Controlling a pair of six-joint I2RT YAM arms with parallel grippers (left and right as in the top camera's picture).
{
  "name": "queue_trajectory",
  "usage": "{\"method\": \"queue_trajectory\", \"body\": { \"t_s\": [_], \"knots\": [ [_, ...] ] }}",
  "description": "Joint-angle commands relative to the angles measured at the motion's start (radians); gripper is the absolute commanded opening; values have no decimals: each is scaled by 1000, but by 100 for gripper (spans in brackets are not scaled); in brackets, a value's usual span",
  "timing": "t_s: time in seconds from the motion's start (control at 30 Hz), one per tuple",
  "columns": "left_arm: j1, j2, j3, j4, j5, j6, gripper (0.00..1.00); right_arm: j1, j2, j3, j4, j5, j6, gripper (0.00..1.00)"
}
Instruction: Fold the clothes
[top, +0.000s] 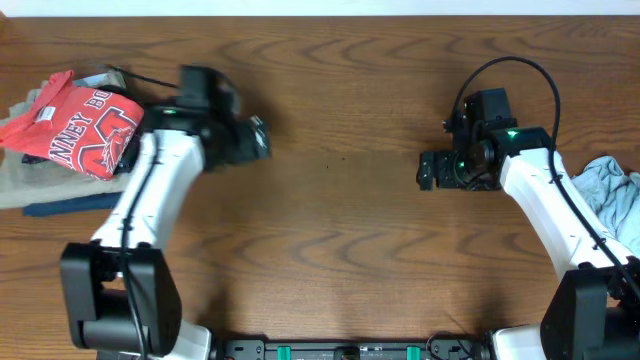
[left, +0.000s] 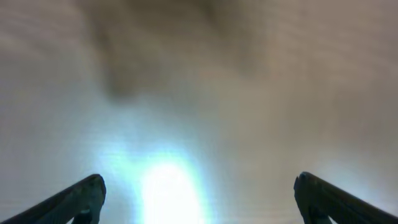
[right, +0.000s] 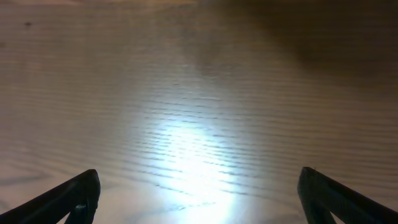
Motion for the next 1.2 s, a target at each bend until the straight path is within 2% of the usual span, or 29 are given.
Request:
{"method": "queue_trajectory", "body": {
  "t_s": [0.0, 0.17, 0.3, 0.4, 0.53, 0.67, 0.87, 1.0, 1.17],
  "knots": [
    [-61, -20, 5, -142, -63, 61, 98, -37, -16, 3, -31, -80, -7, 99],
    [-79, -24, 5, -387, -63, 61, 98, -126, -17, 3, -142, -94, -7, 99],
    [-80, -79, -5, -465, -104, 72, 98, -165, -42, 3, -217, -93, -31, 99],
    [-80, -193, -59, -426, -104, 60, 98, -166, -97, -7, -232, -92, -34, 99],
    [-80, -438, -190, -308, -103, 60, 98, -163, -246, -78, -165, -83, -34, 99],
    [-79, -791, -359, -170, -107, 60, 98, -142, -510, -238, -2, -27, -32, 99],
    [-79, -1173, -479, -25, -113, 56, 98, -134, -854, -421, 177, 127, 27, 99],
    [-79, -1335, -479, -33, -113, 56, 98, -133, -1009, -452, 161, 128, 27, 99],
    [-79, -1421, -479, -36, -113, 56, 98, -133, -1086, -452, 107, 128, 27, 99]
  ]
}}
